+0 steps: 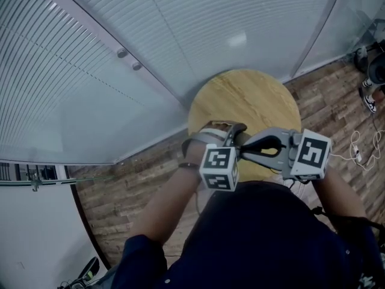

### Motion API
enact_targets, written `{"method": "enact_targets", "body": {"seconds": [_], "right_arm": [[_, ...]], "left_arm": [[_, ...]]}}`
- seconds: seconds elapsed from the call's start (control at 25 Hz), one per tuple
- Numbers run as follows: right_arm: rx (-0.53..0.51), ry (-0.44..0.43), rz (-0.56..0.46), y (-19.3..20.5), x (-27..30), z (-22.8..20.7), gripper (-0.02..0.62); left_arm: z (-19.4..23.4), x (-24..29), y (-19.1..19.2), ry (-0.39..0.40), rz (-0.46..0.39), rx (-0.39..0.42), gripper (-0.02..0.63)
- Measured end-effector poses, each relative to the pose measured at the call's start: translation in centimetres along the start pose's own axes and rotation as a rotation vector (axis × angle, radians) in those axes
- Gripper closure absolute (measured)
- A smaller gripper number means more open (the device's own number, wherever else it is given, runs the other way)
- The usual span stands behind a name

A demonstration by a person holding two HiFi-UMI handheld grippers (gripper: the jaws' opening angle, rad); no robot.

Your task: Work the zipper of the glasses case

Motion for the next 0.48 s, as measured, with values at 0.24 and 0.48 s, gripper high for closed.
{"method": "enact_targets", "body": {"seconds": [0.24, 0.48], "right_arm": [[0.020, -0.049, -0.034, 0.1, 0.4, 0.3, 0.576], [0.046, -0.035, -0.154, -0.9, 0.1, 0.2, 0.586]], "left_arm": [[-0.3, 0.0, 0.3, 0.007, 0.020, 0.038, 0.293], [-0.4, -0.9, 0.3, 0.003, -0.035, -0.022, 0.295]]}}
Point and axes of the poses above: the fingertips, and each gripper's own axes: x forward along the fingers, z to its left, y out of its underside, the point moved 3 cm from there along -x, backward along the fingers, and after that the axes turned 2 degrees about -z, right-handed, at the moved point
